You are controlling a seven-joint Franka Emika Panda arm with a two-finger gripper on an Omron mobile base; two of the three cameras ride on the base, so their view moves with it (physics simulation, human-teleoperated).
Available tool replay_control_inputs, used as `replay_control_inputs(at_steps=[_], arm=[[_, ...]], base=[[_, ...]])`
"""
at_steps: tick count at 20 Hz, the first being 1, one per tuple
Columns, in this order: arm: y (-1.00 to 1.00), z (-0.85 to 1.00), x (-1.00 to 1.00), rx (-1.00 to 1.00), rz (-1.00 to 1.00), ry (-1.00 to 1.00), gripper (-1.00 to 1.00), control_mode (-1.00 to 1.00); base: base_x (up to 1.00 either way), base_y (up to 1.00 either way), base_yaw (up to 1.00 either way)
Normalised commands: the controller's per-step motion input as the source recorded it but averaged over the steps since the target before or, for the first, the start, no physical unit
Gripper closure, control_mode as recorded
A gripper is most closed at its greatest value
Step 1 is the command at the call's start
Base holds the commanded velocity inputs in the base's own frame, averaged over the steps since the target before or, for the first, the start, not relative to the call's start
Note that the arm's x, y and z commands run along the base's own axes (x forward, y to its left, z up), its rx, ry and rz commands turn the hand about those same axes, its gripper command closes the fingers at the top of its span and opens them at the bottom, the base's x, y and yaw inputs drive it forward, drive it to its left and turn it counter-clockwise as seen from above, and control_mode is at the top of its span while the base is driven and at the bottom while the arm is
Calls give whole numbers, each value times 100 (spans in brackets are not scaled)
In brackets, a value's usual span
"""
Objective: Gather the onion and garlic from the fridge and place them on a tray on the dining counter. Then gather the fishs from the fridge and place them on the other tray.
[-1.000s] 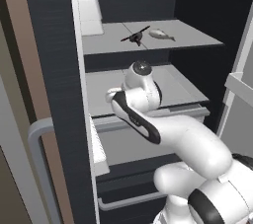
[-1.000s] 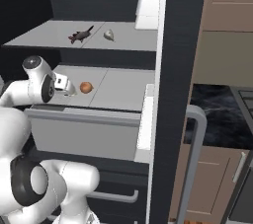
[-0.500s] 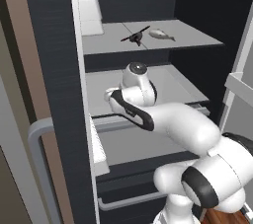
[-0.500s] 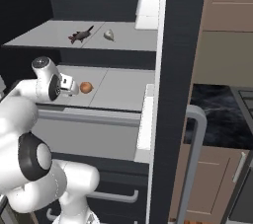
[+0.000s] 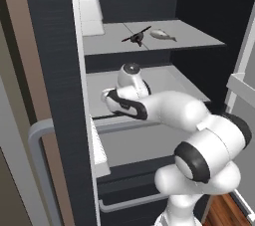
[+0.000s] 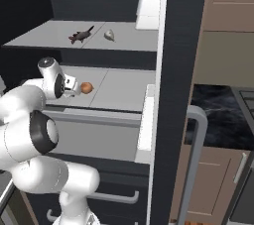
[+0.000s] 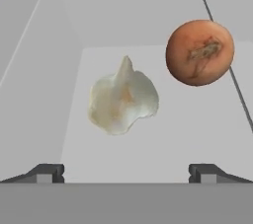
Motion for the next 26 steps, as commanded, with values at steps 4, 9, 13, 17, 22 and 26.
replay_control_inputs(at_steps=[4,9,13,17,22,26], arm=[[12,-18,36,0,-2,4,-100,-100],[8,-17,36,0,-2,3,-100,-100],[4,-17,35,0,-2,1,-100,-100],[6,-23,10,0,-1,0,-100,-100],[3,-27,0,0,0,0,-100,-100],[2,-34,0,0,0,0,100,-100]], base=[[0,0,0],[0,0,0],[0,0,0],[0,0,0],[0,0,0],[0,0,0]])
